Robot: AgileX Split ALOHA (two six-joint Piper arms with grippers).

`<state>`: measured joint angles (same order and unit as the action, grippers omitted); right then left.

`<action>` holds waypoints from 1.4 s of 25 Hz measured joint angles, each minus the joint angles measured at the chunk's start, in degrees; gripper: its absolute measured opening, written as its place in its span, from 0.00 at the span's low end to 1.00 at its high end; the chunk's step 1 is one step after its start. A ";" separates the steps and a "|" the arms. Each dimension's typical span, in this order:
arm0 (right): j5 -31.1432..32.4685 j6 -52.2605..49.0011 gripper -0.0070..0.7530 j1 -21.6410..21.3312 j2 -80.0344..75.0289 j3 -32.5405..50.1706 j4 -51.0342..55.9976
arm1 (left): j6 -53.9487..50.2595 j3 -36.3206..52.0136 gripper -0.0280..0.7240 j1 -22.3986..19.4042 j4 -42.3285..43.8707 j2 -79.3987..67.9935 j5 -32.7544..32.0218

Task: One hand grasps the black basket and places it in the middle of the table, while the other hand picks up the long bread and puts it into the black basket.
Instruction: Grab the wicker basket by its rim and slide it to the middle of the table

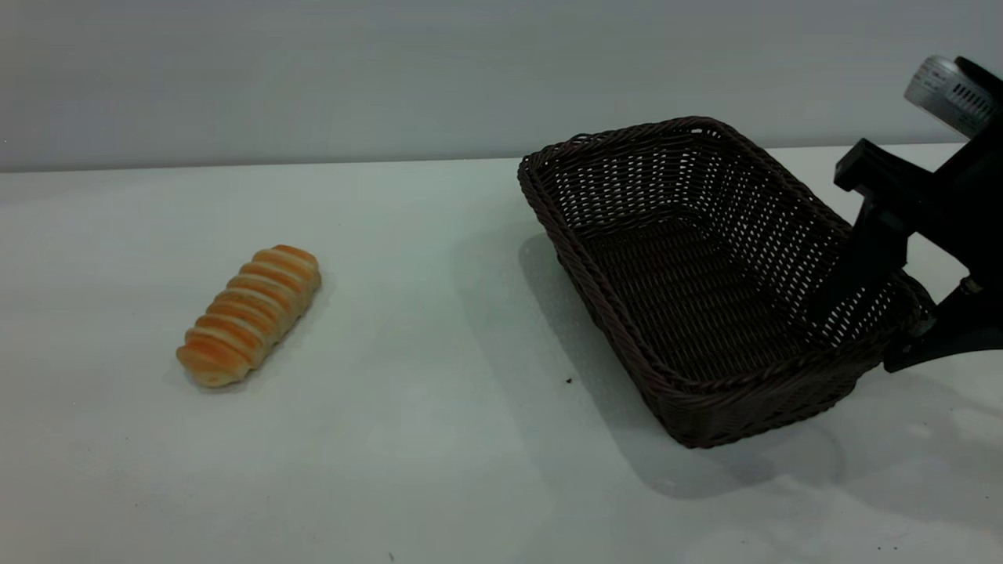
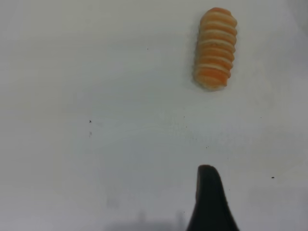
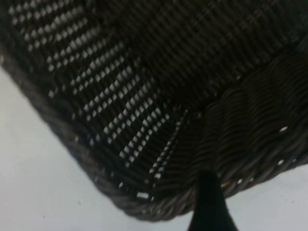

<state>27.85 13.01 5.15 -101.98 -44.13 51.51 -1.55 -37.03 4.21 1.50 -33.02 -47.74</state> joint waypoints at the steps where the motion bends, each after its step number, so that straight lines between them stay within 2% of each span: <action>1: -0.36 -0.90 0.71 0.00 -0.25 0.00 0.03 | 0.00 0.00 0.76 0.00 0.00 0.00 0.00; 9: -4.80 -5.55 0.71 0.00 -4.27 0.00 2.14 | 0.00 0.00 0.76 0.00 0.00 0.00 0.13; 15: -13.46 -4.06 0.69 0.00 -11.17 -0.05 12.10 | 0.00 0.00 0.75 0.00 0.00 0.00 0.18; 18: -15.85 -1.94 0.54 0.00 -13.69 -0.16 15.95 | 0.00 0.00 0.75 0.00 0.00 0.00 0.18; 20: -15.90 -0.25 0.33 0.00 -13.75 -0.27 17.07 | 0.00 0.00 0.75 0.00 0.00 0.00 0.18; 21: -15.85 -0.31 0.25 0.00 -13.41 -0.27 18.43 | 0.00 0.00 0.75 0.00 0.00 0.00 0.18; 22: -16.23 0.56 0.22 -0.05 -12.97 -0.35 18.58 | 0.00 0.00 0.75 0.00 0.00 0.00 0.18; 28: -14.13 10.26 0.21 -0.05 -8.15 -0.23 16.41 | -0.11 0.00 0.75 0.00 0.00 0.00 0.18; 35: -2.17 20.68 0.20 0.11 -6.71 -0.19 11.51 | -0.06 0.00 0.75 0.00 0.00 0.00 -0.42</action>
<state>25.68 33.69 5.26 -108.69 -44.32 63.03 -1.61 -37.03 4.21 1.50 -33.02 -48.16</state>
